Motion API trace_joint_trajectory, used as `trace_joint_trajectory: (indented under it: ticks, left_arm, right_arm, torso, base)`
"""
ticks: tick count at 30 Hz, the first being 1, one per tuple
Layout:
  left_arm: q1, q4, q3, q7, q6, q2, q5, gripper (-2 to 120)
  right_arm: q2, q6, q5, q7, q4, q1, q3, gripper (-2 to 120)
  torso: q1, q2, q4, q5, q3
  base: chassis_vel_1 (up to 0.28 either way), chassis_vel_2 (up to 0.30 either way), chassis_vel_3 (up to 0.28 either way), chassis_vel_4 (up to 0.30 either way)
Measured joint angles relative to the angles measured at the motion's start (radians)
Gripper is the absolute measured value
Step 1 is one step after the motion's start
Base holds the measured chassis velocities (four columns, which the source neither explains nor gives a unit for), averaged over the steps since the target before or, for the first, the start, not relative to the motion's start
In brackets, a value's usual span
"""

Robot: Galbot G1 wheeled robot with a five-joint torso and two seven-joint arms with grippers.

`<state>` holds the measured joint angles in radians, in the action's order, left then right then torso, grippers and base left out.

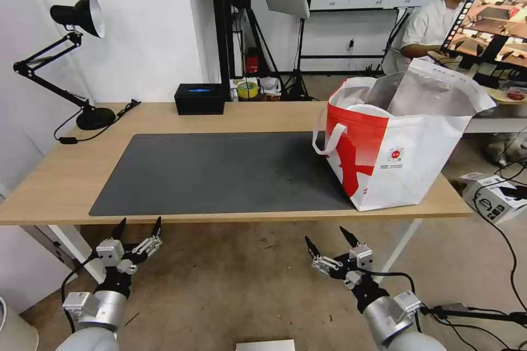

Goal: Pick up the trash from the table and place it into the takeout bag.

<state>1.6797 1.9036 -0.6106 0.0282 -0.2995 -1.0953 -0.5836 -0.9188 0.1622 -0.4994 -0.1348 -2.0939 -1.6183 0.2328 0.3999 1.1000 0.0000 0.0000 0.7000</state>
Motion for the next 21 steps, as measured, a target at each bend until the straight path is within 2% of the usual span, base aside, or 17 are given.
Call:
trace_joint_trajectory:
  ticks: [21]
  left_arm:
    - [0.004,-0.002,-0.003,-0.003,0.000,0.002,0.001,100]
  right_arm:
    - [0.000,0.000,0.000,0.000,0.000,0.000,0.000,100]
  torso:
    - [0.000,0.000,-0.0001,0.0000,0.000]
  base:
    - [0.000,0.000,0.000,0.000]
